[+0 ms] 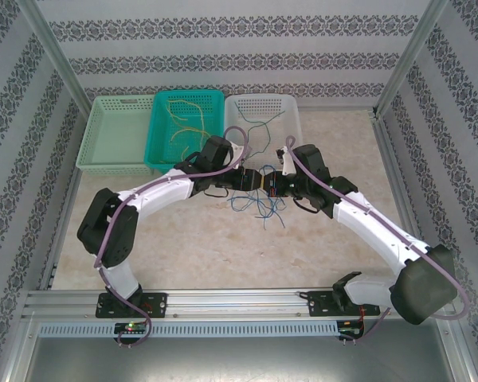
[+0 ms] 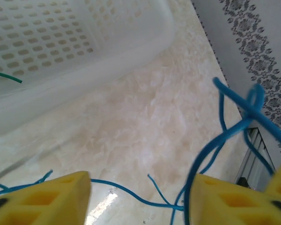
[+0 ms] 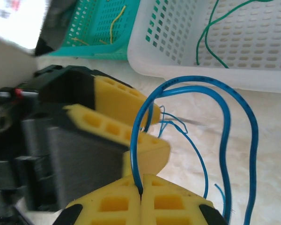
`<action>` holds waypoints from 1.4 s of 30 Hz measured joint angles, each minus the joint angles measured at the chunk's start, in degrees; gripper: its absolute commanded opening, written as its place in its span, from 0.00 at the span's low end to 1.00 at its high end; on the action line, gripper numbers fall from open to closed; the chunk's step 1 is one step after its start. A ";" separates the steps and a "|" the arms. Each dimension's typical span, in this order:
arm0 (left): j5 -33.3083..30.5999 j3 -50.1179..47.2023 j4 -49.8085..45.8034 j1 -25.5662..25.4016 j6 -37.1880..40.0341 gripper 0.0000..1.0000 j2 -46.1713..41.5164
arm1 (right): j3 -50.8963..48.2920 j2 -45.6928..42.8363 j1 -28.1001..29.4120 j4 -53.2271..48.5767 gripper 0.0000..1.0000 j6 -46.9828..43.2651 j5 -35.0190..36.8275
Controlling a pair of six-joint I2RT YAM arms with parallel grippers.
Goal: Untangle the cables
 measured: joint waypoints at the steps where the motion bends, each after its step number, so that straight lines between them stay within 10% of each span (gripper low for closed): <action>1: -0.02 0.35 0.04 -0.04 -0.04 0.41 0.50 | -0.07 -0.20 0.02 0.02 0.00 0.00 -0.35; 9: -1.55 0.13 2.60 -0.09 -2.01 0.00 0.74 | -1.18 -3.58 -0.15 0.48 0.00 0.07 -0.59; 20: -9.14 -14.14 14.86 1.27 -10.25 0.00 -8.22 | -13.60 -14.88 -6.08 5.01 0.00 8.96 8.52; 39: -13.60 -26.45 40.06 1.79 -26.10 0.00 -10.88 | -39.82 -30.56 -10.34 18.56 0.00 50.23 16.96; 42: -13.57 -27.74 43.36 1.68 -27.61 0.00 -10.88 | -40.22 -28.28 -10.67 19.41 0.20 52.15 15.56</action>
